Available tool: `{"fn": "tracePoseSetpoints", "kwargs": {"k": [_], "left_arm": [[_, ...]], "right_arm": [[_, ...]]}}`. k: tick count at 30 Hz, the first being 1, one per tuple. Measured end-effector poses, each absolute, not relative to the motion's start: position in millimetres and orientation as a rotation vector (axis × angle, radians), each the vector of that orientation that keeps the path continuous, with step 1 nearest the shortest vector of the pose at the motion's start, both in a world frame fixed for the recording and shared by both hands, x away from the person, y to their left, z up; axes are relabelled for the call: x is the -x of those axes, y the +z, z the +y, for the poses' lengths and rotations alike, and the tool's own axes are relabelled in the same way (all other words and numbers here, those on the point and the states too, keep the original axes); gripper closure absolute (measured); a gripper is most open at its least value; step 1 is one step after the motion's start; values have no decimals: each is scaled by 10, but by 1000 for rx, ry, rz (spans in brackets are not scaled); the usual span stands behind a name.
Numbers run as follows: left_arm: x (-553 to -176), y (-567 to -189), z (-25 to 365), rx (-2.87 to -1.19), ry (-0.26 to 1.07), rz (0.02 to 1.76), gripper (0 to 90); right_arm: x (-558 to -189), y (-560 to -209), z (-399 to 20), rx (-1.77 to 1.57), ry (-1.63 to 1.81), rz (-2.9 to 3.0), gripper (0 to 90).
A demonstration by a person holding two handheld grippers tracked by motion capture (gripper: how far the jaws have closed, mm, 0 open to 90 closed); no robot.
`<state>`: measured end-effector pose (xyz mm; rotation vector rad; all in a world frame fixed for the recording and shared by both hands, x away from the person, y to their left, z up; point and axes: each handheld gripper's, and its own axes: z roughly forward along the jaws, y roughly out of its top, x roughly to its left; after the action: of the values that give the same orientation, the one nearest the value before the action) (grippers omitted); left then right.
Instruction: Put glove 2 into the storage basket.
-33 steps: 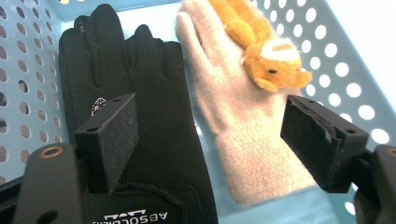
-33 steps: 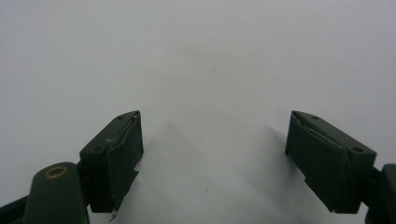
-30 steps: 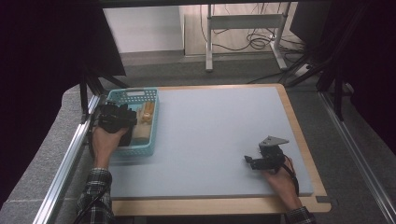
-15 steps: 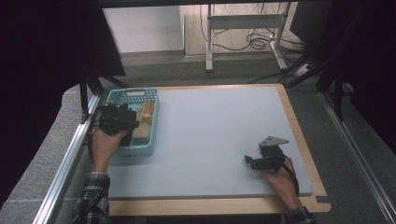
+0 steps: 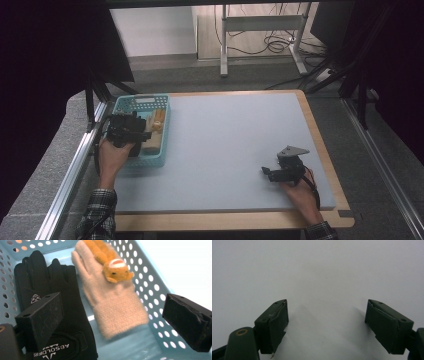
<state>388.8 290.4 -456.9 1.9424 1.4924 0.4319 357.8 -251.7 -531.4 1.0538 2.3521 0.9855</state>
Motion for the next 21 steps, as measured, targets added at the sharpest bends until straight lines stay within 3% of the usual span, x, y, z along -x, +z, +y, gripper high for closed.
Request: {"fn": "tracePoseSetpoints", "kwargs": {"k": [21], "left_arm": [[-3710, -4521, 2671, -1982, 470, 1384, 16]], "right_arm": [[-3578, -5315, -2517, -1053, 985, 2351, 184]]}}
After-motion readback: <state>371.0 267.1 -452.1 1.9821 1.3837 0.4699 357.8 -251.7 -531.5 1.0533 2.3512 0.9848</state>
